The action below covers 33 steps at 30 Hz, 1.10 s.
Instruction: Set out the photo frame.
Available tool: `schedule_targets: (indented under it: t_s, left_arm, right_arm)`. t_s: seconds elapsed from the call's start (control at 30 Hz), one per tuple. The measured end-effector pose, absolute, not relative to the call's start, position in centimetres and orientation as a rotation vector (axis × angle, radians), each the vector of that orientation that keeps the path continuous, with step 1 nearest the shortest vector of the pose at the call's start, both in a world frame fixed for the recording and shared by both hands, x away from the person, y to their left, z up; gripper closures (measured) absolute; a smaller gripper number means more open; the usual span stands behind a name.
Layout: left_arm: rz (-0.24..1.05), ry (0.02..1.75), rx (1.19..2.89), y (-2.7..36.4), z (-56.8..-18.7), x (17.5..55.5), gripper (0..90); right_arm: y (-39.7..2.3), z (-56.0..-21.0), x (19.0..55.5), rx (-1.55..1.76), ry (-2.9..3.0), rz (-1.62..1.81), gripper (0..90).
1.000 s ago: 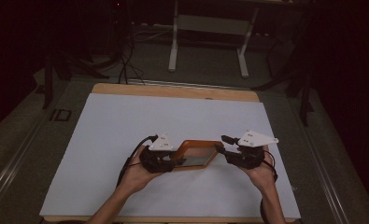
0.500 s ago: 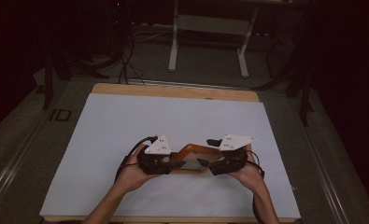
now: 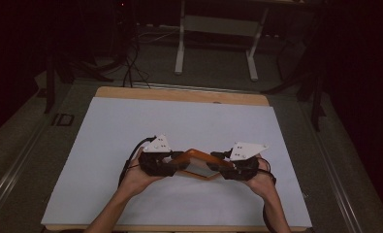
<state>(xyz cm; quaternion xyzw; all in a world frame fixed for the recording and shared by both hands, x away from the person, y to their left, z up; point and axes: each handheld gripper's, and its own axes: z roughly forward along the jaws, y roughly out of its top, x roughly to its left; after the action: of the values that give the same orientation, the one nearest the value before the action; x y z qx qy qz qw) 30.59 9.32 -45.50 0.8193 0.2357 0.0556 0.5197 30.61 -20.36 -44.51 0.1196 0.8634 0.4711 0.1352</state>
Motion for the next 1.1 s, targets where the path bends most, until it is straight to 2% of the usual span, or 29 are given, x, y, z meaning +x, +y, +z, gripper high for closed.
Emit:
schedule_targets:
  t_s: [0.1, 0.37, 0.77, 1.1]
  left_arm:
    - [0.116, 0.606, 1.946, 9.9, -45.8, 31.1, 47.6]
    - [0.119, 0.644, 1.903, 11.2, -45.9, 31.6, 38.6]
    - [0.114, 0.667, 1.846, 12.1, -46.4, 32.0, 34.9]
    - [0.133, 0.657, 1.897, 10.3, -48.7, 32.8, 29.8]
  right_arm:
    - [-20.0, -44.4, 30.2, 0.307, 2.496, 1.318, 64.3]
    - [-20.6, -44.4, 30.2, 0.330, 2.480, 1.305, 67.3]
    - [-21.4, -44.5, 30.1, 0.350, 2.477, 1.307, 68.6]
    - [-22.5, -44.6, 30.1, 0.360, 2.495, 1.326, 68.7]
